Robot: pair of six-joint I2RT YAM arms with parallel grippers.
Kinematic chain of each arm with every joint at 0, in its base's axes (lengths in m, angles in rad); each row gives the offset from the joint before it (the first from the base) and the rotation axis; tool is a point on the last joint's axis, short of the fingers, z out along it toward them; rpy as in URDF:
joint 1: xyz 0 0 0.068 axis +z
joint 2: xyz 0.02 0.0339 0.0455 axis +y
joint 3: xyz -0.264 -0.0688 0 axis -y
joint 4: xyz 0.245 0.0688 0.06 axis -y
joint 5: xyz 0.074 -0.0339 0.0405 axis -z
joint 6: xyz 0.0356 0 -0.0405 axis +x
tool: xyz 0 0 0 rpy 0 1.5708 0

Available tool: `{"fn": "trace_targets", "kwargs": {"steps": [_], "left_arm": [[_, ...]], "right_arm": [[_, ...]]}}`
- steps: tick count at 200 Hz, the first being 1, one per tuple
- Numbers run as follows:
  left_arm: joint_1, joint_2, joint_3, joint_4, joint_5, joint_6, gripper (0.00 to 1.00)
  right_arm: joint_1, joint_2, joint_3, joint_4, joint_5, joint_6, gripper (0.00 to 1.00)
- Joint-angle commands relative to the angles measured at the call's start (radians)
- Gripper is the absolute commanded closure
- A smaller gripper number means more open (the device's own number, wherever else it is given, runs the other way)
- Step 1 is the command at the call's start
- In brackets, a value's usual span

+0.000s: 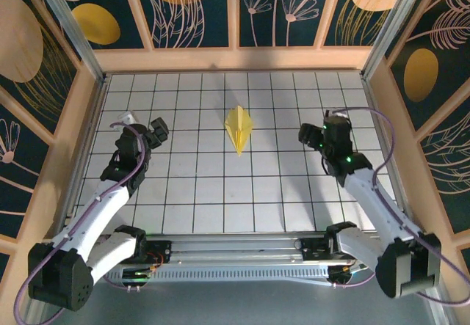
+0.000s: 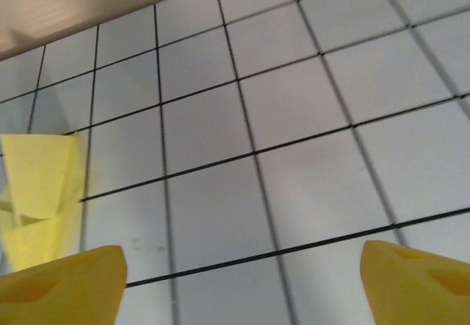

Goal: Fold a paper plane with a square sheet of paper (fold left side to right side)
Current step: Place the paper plane at the center of the table, then reset both arms

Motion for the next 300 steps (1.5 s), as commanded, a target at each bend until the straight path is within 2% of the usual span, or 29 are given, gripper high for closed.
{"fn": "trace_targets", "kwargs": {"steps": [1, 26, 68, 87, 132, 160, 205, 252, 268, 289, 300], "left_arm": [[0.008, 0.003, -0.043, 0.135, -0.118, 0.117, 0.01], [0.009, -0.001, -0.107, 0.229, -0.199, 0.173, 0.01], [0.013, 0.018, -0.269, 0.538, -0.342, 0.317, 0.01], [0.021, 0.051, -0.29, 0.598, -0.351, 0.354, 0.01], [0.04, 0.188, -0.305, 0.704, -0.292, 0.406, 0.01], [0.055, 0.246, -0.343, 0.82, -0.231, 0.436, 0.01], [0.072, 0.332, -0.36, 0.938, -0.14, 0.476, 0.01], [0.095, 0.4, -0.363, 1.095, -0.039, 0.526, 0.01], [0.103, 0.426, -0.371, 1.159, -0.01, 0.557, 0.01], [0.13, 0.484, -0.396, 1.259, 0.021, 0.549, 0.01], [0.147, 0.469, -0.396, 1.233, 0.055, 0.531, 0.01]], "right_arm": [[-0.036, -0.103, -0.101, 0.229, 0.052, -0.103, 0.02], [-0.081, -0.145, -0.189, 0.296, 0.041, -0.137, 0.01], [-0.175, -0.12, -0.308, 0.452, 0.009, -0.149, 0.01], [-0.213, -0.111, -0.356, 0.53, -0.008, -0.163, 0.01], [-0.292, -0.071, -0.467, 0.71, -0.085, -0.189, 0.01], [-0.298, -0.012, -0.533, 0.888, -0.108, -0.187, 0.01], [-0.298, 0.188, -0.526, 1.09, -0.181, -0.213, 0.01], [-0.3, 0.363, -0.528, 1.411, -0.244, -0.216, 0.01], [-0.301, 0.408, -0.502, 1.421, -0.257, -0.251, 0.01], [-0.303, 0.52, -0.534, 1.591, -0.273, -0.264, 0.01], [-0.301, 0.584, -0.551, 1.679, -0.281, -0.27, 0.01]]}}
